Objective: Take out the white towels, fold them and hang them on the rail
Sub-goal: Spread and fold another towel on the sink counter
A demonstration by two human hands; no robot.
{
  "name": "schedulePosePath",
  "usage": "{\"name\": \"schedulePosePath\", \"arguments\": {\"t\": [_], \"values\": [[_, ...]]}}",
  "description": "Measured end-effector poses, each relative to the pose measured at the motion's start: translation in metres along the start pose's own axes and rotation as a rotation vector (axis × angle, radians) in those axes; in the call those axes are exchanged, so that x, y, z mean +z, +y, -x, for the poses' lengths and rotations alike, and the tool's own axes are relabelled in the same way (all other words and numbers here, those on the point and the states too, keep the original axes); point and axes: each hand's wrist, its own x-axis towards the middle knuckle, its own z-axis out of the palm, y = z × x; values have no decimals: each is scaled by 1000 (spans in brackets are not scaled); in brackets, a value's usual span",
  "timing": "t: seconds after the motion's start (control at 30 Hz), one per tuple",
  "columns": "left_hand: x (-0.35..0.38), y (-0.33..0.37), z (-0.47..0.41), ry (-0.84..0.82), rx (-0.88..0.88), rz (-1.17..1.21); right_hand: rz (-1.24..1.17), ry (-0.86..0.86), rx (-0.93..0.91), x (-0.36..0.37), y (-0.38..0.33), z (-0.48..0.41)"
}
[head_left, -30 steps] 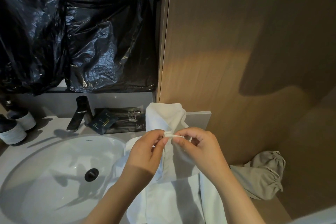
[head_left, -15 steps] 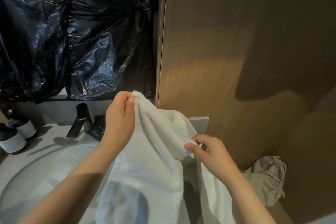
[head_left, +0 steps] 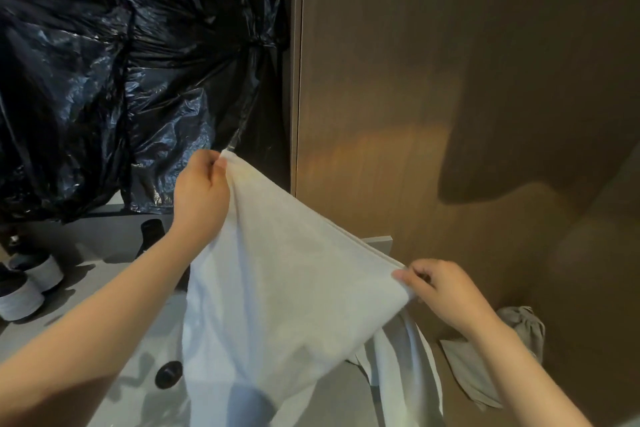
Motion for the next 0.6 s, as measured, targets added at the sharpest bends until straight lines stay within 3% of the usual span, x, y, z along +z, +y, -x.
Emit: {"name": "schedulePosePath", "arguments": {"t": [0.17,0.37,0.47,0.6], "values": [[-2,5,-27,36,18,8,247,125,-53,-34,-11,-26],[-10,22,-62,158,75,27,518,376,-266,-99,-41,-71],[-15,35,-78,198,77,87,593,531,-290,-137,-64,-96],[-18,54,-96,257,75,123,698,589,-299,-175,-87,-119]]}}
